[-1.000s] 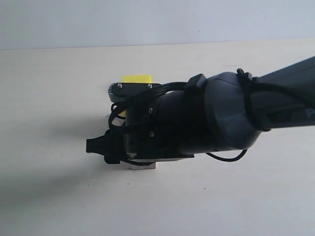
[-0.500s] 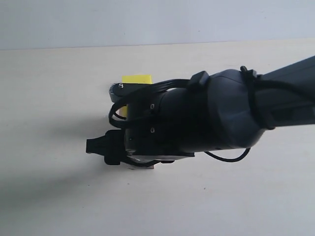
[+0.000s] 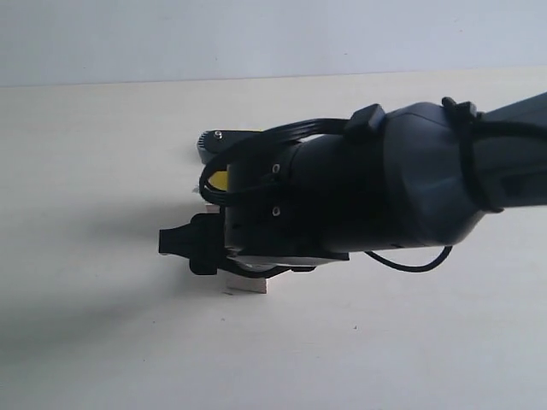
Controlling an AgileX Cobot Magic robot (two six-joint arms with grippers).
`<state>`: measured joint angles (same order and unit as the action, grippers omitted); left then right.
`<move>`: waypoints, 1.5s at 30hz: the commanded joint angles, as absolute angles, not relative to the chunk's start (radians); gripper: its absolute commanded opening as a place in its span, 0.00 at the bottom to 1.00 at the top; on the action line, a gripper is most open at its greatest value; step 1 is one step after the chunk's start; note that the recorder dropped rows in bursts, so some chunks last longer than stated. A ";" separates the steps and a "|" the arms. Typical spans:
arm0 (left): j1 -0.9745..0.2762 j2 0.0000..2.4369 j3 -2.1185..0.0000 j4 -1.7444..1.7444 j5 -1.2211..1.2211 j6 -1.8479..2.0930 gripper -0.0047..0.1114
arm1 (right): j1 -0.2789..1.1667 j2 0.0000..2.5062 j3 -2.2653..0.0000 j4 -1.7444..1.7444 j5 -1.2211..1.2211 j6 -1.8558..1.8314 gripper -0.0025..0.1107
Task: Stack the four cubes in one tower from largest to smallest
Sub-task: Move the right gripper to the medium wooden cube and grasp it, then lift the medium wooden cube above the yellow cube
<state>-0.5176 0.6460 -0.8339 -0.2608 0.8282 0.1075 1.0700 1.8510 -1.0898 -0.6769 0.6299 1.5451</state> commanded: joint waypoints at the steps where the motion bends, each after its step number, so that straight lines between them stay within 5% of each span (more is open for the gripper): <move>1: -0.523 0.640 -0.829 -0.268 0.816 0.112 0.04 | 1.058 1.872 -1.094 -0.692 0.623 1.556 0.64; 27: -0.549 0.615 -0.829 -0.272 0.829 0.118 0.04 | 1.058 1.977 -1.135 -0.698 0.631 1.648 0.57; 30: -0.549 0.615 -0.829 -0.272 0.829 0.118 0.04 | 1.058 1.977 -1.135 -0.698 0.644 1.648 0.50; 40: -0.549 0.615 -0.829 -0.268 0.827 0.118 0.04 | 1.058 1.945 -1.135 -0.531 0.677 1.454 0.02; 45: -0.549 0.615 -0.829 -0.265 0.823 0.120 0.04 | 1.058 1.870 -1.135 -0.398 0.732 1.299 0.02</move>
<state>-0.5413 0.6186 -0.8339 -0.2646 0.8327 0.1191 1.0617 1.9224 -1.1321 -0.4654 0.6933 1.3939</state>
